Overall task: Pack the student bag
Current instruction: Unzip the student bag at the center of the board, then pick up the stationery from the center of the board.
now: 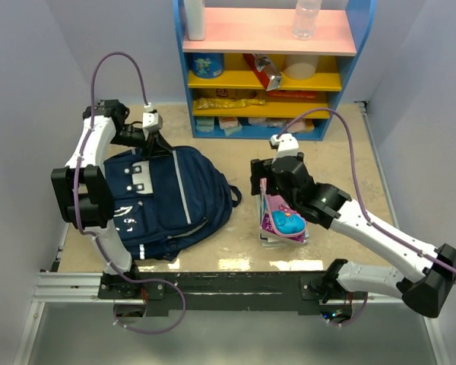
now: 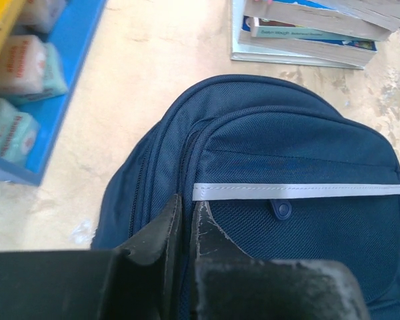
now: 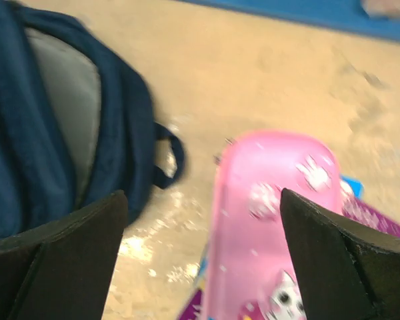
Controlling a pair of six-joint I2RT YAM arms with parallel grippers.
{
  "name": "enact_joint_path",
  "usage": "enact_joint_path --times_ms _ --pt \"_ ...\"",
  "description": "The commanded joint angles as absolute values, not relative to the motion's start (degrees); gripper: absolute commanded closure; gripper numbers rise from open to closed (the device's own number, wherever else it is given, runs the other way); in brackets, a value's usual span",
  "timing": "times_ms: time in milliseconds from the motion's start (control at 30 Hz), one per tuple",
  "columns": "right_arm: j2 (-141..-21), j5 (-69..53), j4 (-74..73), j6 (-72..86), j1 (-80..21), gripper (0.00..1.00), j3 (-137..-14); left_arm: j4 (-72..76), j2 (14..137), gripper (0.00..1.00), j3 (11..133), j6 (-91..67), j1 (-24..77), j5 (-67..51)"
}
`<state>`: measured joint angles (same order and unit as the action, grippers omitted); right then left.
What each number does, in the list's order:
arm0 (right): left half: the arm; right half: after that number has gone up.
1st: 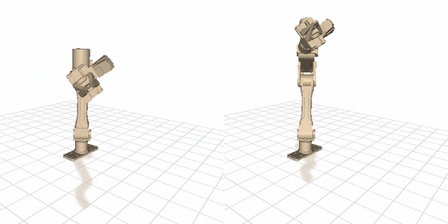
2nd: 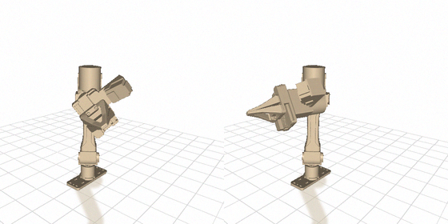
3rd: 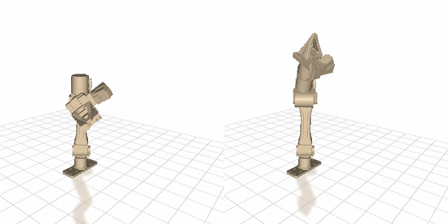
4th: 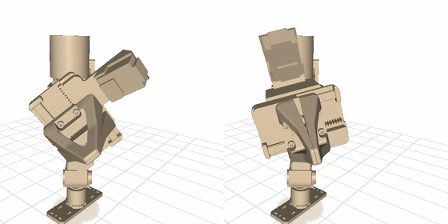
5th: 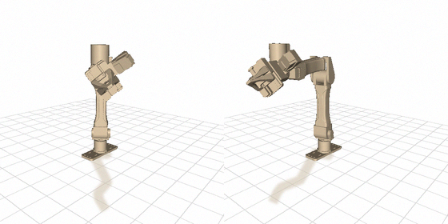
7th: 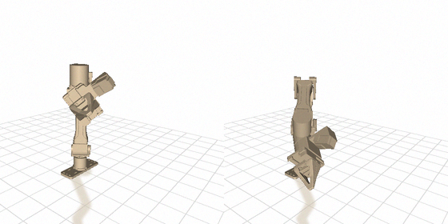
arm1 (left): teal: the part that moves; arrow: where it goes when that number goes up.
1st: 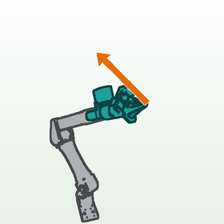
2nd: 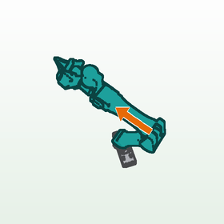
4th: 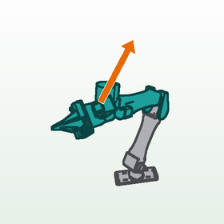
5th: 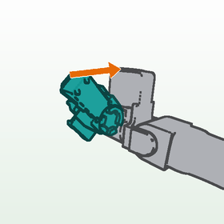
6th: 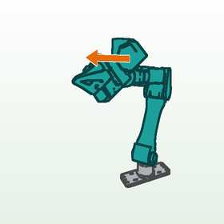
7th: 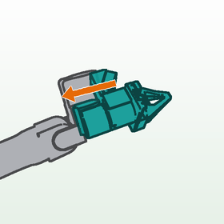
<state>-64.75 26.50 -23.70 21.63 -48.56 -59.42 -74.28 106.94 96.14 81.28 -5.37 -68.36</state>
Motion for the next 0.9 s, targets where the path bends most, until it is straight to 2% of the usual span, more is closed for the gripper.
enact_joint_path --times_ms 0,33,67,167,300,367,500,533,633,667,867 --pt "-59.0 35.2 -35.3 32.6 -47.0 0.01 -56.4 -75.3 109.5 0.79 95.4 81.4 -3.3 -72.5" --pt "-58.2 36.1 -36.6 34.1 -46.7 0.01 -56.0 -75.3 109.8 0.29 95.8 81.0 -3.2 -70.9" --pt "-57.3 37.7 -38.8 36.5 -46.5 0.01 -55.0 -75.3 110.1 0.00 96.1 80.3 -2.9 -70.1" --pt "-53.5 36.8 -38.9 37.6 -44.9 0.01 -52.7 -75.3 110.3 0.00 99.9 74.7 -2.5 -66.9" --pt "-51.9 28.2 -35.3 36.3 -39.7 0.01 -49.8 -73.0 107.4 0.00 104.8 68.7 -0.5 -68.4" --pt "-51.9 23.3 -32.6 34.9 -35.2 0.01 -48.5 -67.8 105.0 0.00 102.8 63.8 5.2 -66.4" --pt "-51.6 14.9 -28.6 33.3 -30.9 0.01 -47.5 -35.6 95.0 0.00 87.5 43.6 16.3 -59.5" --pt "-51.8 12.8 -28.5 33.1 -29.5 0.01 -47.5 -32.8 94.6 0.00 83.4 42.7 21.0 -56.1" --pt "-51.9 8.4 -27.5 33.0 -26.6 0.01 -46.7 -28.8 98.7 0.00 83.8 37.7 27.0 -53.1" --pt "-51.6 6.8 -27.1 33.0 -25.8 0.01 -46.0 -25.0 100.7 0.00 83.5 33.0 28.1 -52.7" --pt "-53.0 1.1 -26.0 34.5 -23.1 0.01 -43.1 -18.8 104.5 0.00 83.6 28.0 36.3 -47.4"
